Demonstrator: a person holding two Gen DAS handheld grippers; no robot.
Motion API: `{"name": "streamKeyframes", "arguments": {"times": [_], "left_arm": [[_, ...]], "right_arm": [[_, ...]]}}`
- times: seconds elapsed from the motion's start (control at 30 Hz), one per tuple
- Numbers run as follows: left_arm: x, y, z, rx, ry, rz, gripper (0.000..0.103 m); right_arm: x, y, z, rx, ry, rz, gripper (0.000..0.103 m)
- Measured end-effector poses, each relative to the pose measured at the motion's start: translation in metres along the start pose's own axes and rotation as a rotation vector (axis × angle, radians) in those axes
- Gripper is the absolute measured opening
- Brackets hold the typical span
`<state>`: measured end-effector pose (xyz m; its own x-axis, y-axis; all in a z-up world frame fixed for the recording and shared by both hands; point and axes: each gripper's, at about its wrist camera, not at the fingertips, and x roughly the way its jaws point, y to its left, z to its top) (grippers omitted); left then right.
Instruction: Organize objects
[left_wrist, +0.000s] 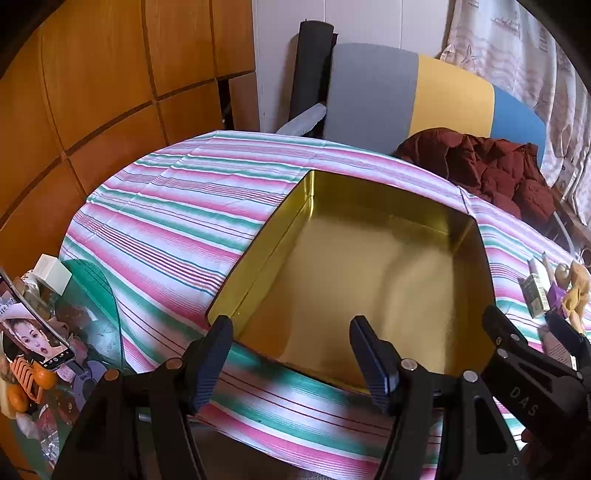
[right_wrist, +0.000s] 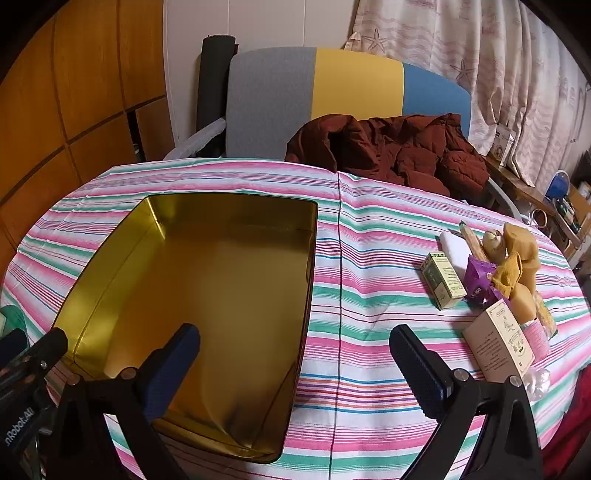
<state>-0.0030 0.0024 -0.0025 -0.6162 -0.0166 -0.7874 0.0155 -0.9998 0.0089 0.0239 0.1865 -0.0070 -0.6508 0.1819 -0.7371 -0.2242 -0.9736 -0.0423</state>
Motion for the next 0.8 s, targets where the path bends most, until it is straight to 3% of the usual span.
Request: {"name": "streamKeyframes", "arguments": {"times": [0.8], "left_arm": [[0.0027, 0.0047, -0.0007, -0.004, 0.009, 0.009, 0.067]], "right_arm": [[-0.0023, 0.003, 0.001, -0.018, -0.003, 0.004, 0.103]]}}
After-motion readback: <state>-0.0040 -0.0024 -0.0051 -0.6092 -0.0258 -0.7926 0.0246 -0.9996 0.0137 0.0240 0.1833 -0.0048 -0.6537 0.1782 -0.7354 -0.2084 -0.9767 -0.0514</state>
